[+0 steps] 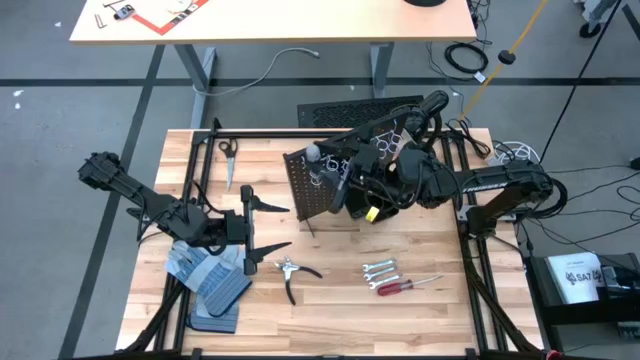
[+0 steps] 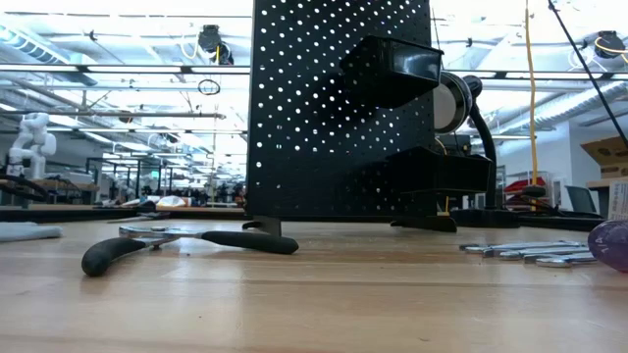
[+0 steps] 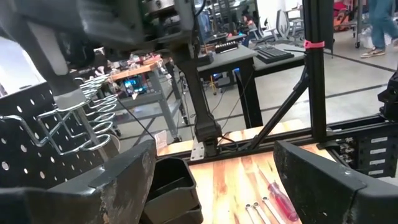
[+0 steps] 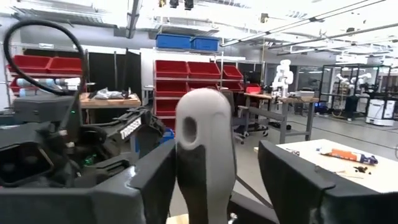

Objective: Hang tools onto peg board
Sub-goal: Unhang the gray screwdriver from the black peg board

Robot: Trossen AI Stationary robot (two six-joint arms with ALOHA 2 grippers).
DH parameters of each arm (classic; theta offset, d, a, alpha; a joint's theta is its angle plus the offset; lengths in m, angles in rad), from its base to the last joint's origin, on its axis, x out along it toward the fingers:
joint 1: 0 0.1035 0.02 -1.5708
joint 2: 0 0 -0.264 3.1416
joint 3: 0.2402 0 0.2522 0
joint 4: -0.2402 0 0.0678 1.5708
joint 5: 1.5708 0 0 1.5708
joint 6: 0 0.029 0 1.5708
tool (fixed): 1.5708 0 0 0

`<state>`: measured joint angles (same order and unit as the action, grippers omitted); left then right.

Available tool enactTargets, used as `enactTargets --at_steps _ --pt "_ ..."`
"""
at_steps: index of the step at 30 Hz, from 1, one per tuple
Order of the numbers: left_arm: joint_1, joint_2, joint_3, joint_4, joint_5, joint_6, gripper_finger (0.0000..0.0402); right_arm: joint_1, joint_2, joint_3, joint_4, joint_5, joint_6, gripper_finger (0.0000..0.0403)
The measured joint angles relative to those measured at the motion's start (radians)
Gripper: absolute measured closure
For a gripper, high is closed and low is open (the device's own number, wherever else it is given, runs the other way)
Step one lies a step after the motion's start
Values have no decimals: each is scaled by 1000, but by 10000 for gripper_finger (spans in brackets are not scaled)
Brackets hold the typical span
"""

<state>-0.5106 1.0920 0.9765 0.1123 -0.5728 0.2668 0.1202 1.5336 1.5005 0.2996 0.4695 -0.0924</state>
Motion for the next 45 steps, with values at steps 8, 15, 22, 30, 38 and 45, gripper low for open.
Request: enactTargets --at_steps 8,15,22,30,38,45 --pt "0 0 0 0 0 0 68 -26 0 0 -19 -7 2 289" --pt "0 0 0 -1 1 1 68 -28 0 -1 15 3 -26 290" --pt "0 0 0 -2 1 1 68 -24 -1 -1 74 -5 -75 290" --pt "0 0 0 -2 2 1 68 2 -1 20 138 -31 -180 290" --pt "0 0 0 -3 2 1 68 52 -2 105 132 -30 -314 290" --pt "0 0 0 -3 2 0 68 129 -2 180 99 -30 -540 290"
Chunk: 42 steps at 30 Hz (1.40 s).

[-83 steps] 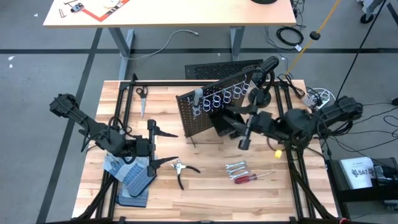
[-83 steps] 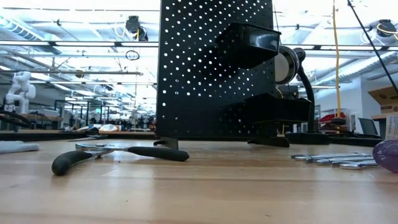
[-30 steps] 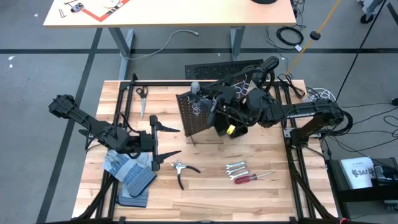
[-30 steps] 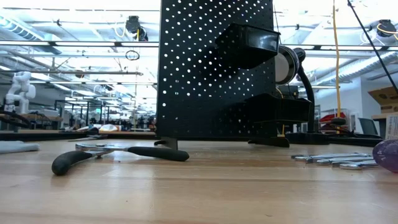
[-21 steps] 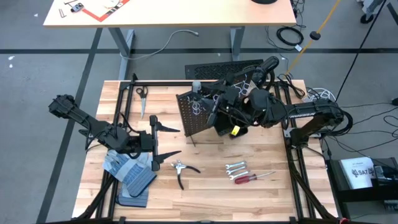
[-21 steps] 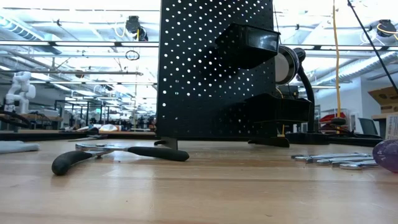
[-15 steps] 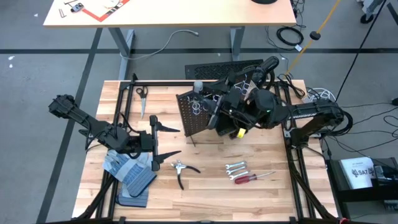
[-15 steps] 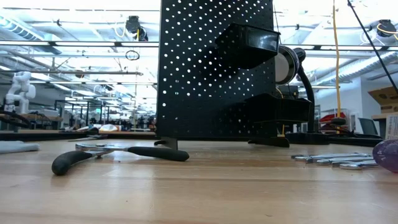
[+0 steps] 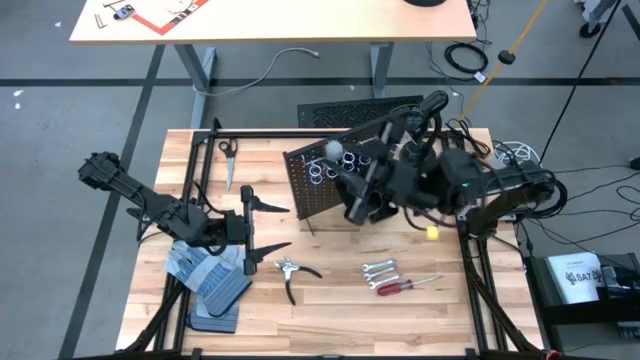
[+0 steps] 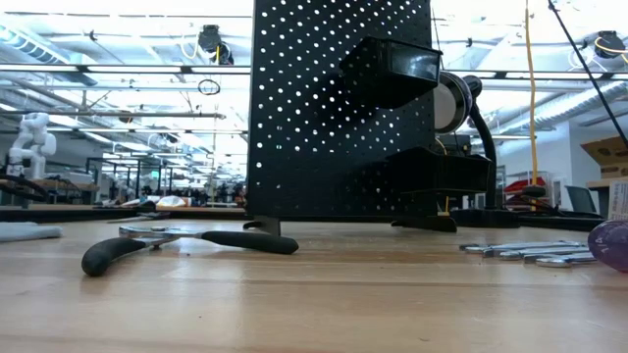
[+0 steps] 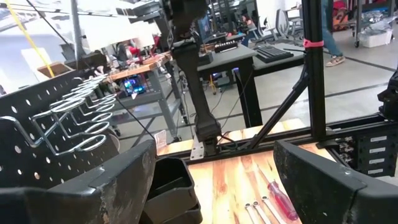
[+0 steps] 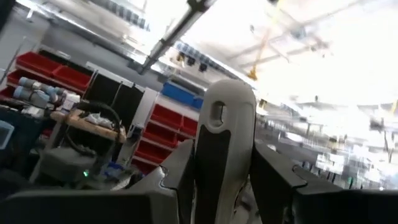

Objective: Hang tools onto peg board
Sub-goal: Unhang the gray screwdriver from the black peg board

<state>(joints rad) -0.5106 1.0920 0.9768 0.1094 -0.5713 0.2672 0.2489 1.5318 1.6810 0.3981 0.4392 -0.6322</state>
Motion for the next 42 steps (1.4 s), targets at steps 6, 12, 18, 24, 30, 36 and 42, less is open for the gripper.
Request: enactTargets --at_steps 6,12,18,24,30,36,42 --pt "0 0 0 -22 0 -1 68 96 -1 76 -89 0 -174 290" --pt "0 0 0 -22 0 -1 68 196 -2 144 -399 7 -189 290" --pt "0 0 0 -22 0 -26 68 270 -1 168 -892 7 51 290" --pt "0 0 0 -17 0 -26 68 313 22 117 -1305 -2 395 290" --pt "0 0 0 -13 0 -26 68 319 44 -117 -1353 -85 653 290" --pt "0 0 0 -13 0 -27 68 291 54 -458 -1016 -182 725 290" --pt "0 0 0 -14 0 -27 68 244 54 -617 -881 -176 727 290"
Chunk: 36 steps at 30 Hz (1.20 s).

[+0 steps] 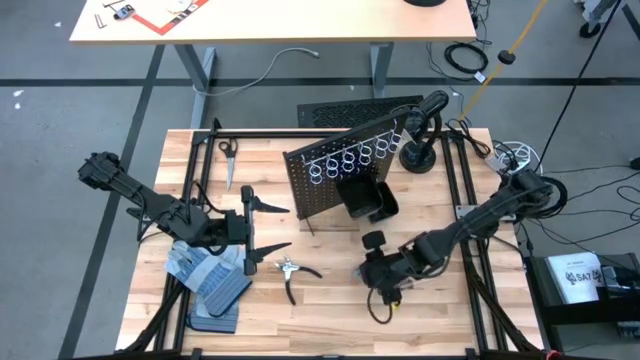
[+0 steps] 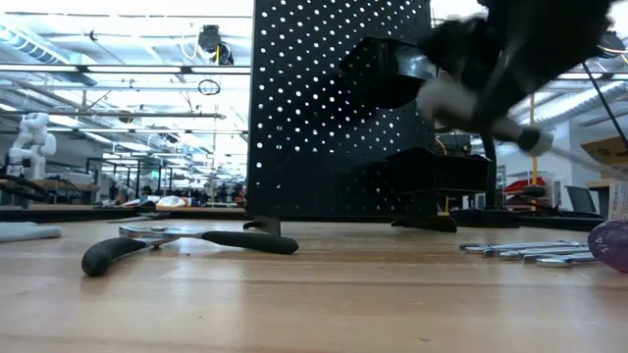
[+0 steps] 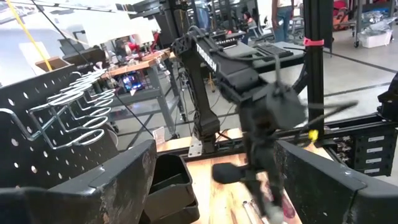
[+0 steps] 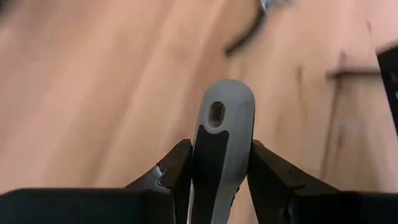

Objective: Hang tools onto peg board
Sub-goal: Unhang the gray screwdriver from the black peg board

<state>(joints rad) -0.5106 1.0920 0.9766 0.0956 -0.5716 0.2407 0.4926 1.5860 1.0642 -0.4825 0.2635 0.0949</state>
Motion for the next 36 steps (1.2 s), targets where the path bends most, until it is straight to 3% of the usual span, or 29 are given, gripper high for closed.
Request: enactTargets --at_steps 6,14,28,36 --pt "0 0 0 0 0 0 68 -80 11 -55 7 23 -58 290" --pt "0 0 0 -3 0 0 68 -144 144 -57 59 -31 -142 290" --pt "0 0 0 -8 -2 1 68 -153 233 -54 106 -40 -164 290" --pt "0 0 0 -7 -5 0 68 -134 238 -37 102 -33 -163 158"
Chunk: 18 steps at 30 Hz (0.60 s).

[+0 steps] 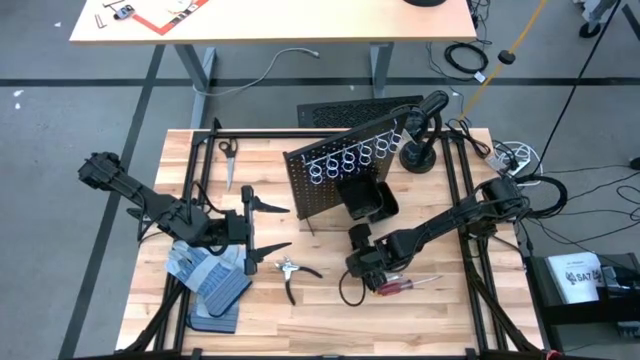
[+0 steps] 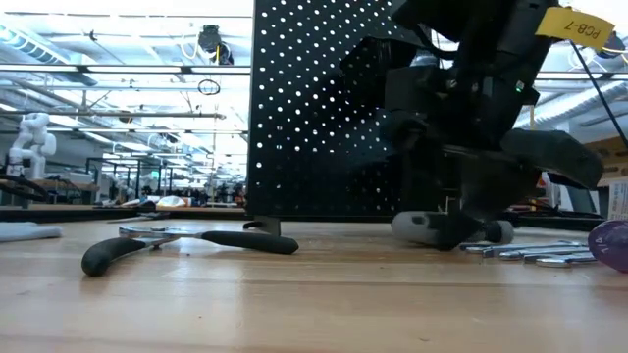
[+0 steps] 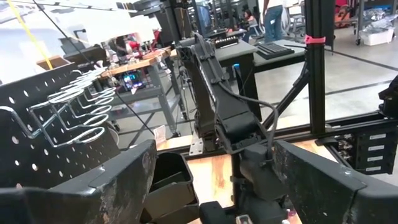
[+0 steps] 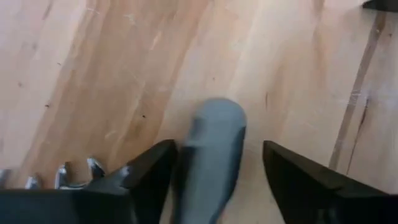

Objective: Hang tools onto peg board
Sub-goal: Unhang the gray screwdriver from the black peg board, then return To Home Position

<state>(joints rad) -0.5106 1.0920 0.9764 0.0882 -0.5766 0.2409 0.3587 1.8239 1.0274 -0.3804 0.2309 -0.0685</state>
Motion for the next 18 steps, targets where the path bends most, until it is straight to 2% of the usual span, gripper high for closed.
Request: enactTargets --at_steps 3,8,12,15,18 --pt "0 0 0 0 -1 0 68 21 5 53 -50 2 -3 140" --pt "0 0 0 -1 0 0 68 56 5 209 -166 29 -53 144" --pt "0 0 0 -1 -1 0 68 92 3 373 -282 129 -58 157" --pt "0 0 0 2 -1 0 68 123 3 493 -350 197 -96 187" --pt "0 0 0 34 -2 6 80 151 -22 576 -348 220 -170 253"
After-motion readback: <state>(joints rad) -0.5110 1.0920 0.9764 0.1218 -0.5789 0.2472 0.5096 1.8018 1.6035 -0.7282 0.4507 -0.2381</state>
